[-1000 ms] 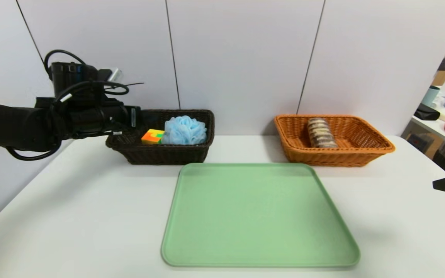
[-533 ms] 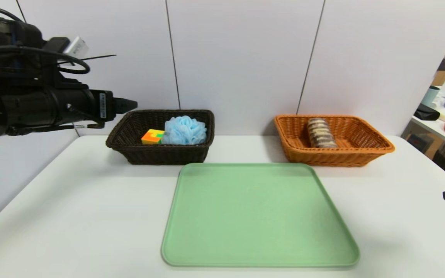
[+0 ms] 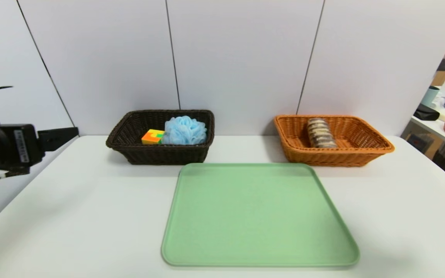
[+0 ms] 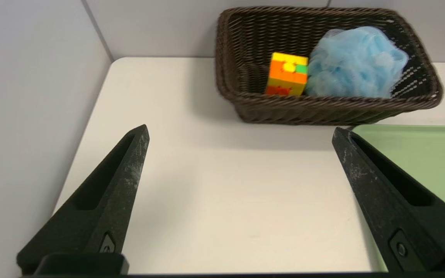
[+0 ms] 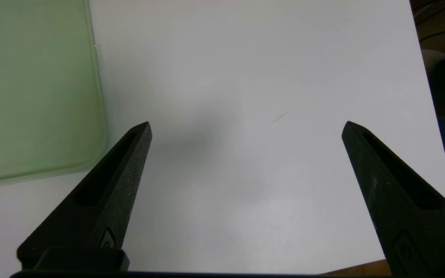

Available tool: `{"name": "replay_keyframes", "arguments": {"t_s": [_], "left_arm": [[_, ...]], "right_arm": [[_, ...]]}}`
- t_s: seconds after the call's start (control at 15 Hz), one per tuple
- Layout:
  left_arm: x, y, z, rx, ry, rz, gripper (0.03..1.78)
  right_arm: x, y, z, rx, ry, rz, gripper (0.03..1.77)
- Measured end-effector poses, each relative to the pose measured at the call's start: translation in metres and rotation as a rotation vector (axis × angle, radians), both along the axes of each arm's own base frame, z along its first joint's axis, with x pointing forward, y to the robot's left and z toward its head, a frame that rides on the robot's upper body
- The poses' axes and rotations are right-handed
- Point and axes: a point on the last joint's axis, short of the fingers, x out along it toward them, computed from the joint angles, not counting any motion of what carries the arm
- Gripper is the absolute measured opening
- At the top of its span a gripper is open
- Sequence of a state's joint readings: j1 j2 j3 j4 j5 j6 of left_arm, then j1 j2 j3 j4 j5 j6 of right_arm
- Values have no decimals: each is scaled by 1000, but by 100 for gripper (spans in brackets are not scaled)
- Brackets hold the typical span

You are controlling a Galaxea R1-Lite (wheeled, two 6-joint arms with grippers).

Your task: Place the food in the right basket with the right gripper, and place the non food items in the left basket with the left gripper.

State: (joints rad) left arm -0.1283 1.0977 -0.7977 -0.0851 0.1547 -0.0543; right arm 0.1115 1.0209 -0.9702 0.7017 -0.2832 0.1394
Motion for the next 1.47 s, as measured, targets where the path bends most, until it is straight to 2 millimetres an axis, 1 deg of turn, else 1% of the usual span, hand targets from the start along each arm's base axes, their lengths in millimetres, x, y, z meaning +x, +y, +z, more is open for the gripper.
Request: {"name": "replay_keyframes", "arguments": {"t_s": [0.2, 0.4, 0.6, 0.8, 0.93, 1.2, 1.33, 1.47], "left_arm": [[-41, 13, -17, -4, -28, 73, 169], [-77, 17, -28, -8, -81, 91, 169], [-112, 18, -45, 4, -79, 76, 169], [-145, 18, -66, 13, -36, 47, 169], [-159, 19, -78, 24, -25, 42, 169], [-183, 19, -96, 49, -122, 40, 169], [-193, 19, -102, 67, -172, 42, 169], [-203, 19, -107, 95, -233, 45, 169]], "right_arm": [[-8, -3, -2, 1, -13, -22, 170], [-23, -5, -10, 2, -26, -41, 170], [-46, -8, -20, 1, -67, -55, 170], [-75, -10, -29, -12, -144, -47, 170], [-96, -11, -35, -30, -207, -37, 170], [-139, -13, -47, -66, -386, -8, 170], [-152, -13, -51, -108, -505, 23, 170], [-160, -11, -61, -167, -648, 82, 170]]}}
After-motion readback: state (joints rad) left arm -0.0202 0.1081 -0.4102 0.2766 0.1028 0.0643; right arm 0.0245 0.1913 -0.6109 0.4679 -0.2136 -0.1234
